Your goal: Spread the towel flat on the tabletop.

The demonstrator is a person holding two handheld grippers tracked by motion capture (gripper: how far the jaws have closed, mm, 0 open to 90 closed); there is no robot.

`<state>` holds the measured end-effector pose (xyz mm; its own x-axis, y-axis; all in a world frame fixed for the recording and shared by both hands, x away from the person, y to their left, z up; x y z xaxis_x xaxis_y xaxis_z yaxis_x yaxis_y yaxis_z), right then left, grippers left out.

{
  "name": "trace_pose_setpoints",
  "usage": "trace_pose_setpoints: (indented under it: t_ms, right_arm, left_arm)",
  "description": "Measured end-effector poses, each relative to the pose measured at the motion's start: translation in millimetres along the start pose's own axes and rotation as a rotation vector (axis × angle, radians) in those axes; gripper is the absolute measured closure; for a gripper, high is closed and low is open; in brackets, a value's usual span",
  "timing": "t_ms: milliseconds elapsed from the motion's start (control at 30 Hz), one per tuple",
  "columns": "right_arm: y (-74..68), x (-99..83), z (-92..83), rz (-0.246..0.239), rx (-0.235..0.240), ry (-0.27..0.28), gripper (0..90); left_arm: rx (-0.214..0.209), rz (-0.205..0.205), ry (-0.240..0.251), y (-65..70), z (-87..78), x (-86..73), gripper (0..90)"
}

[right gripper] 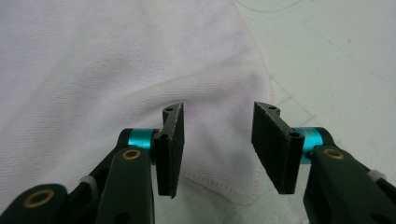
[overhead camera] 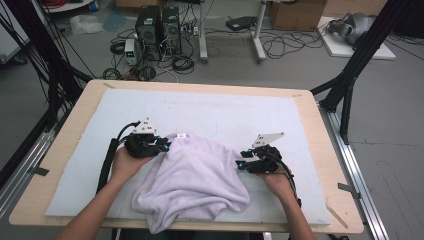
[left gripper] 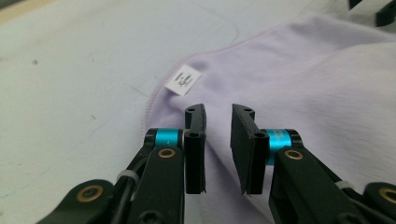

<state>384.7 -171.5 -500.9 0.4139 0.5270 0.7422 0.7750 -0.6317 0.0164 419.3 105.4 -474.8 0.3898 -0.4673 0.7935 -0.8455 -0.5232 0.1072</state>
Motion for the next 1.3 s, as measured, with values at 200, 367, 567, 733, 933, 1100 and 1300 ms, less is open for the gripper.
trace_pose_setpoints:
  t_ms: [200, 367, 567, 733, 933, 1100, 1300]
  right_arm:
    - [3.8, -5.3, 10.6, 0.010, -0.002, -0.031, 54.3]
    - [7.9, -4.6, 13.6, 0.017, -0.008, -0.019, 76.4]
    - [6.4, -1.2, 15.8, 0.001, 0.052, -0.045, 87.7]
    - [8.4, 2.2, 12.9, -0.009, 0.054, -0.033, 88.4]
    - [30.4, 28.8, 2.4, -0.053, -0.001, -0.036, 88.5]
    - [73.0, 82.0, -4.9, -0.106, -0.105, -0.013, 88.8]
    - [128.9, 145.7, 7.7, -0.007, -0.252, 0.028, 70.4]
  left_arm:
    - [0.125, -0.110, -0.054, -32.8, 14.8, -15.5, 61.1]
    - [0.168, -0.133, -0.071, -44.2, 20.2, -20.7, 63.3]
    - [0.146, -0.106, -0.077, -41.8, 17.8, -20.4, 86.1]
    - [0.151, -0.095, -0.026, -40.6, 3.2, -10.3, 86.7]
    - [0.227, -0.086, 0.005, -60.4, -17.8, 11.7, 86.9]
    - [0.368, -0.053, 0.030, -101.4, -41.6, 59.6, 87.0]
    - [0.420, -0.095, 0.041, -132.9, -45.9, 81.6, 64.1]
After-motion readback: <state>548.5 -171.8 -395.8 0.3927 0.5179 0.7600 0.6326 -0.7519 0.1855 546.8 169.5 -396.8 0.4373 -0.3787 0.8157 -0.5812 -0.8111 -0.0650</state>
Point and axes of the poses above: each handheld gripper's, and its own axes: z roughly forward along the jaws, x roughly out of its top, y roughly to its right, the point moved 10 cm from there along z, roughly forward along the jaws, and after that the axes turned 9 degrees about -x, right-handed, at the moved point
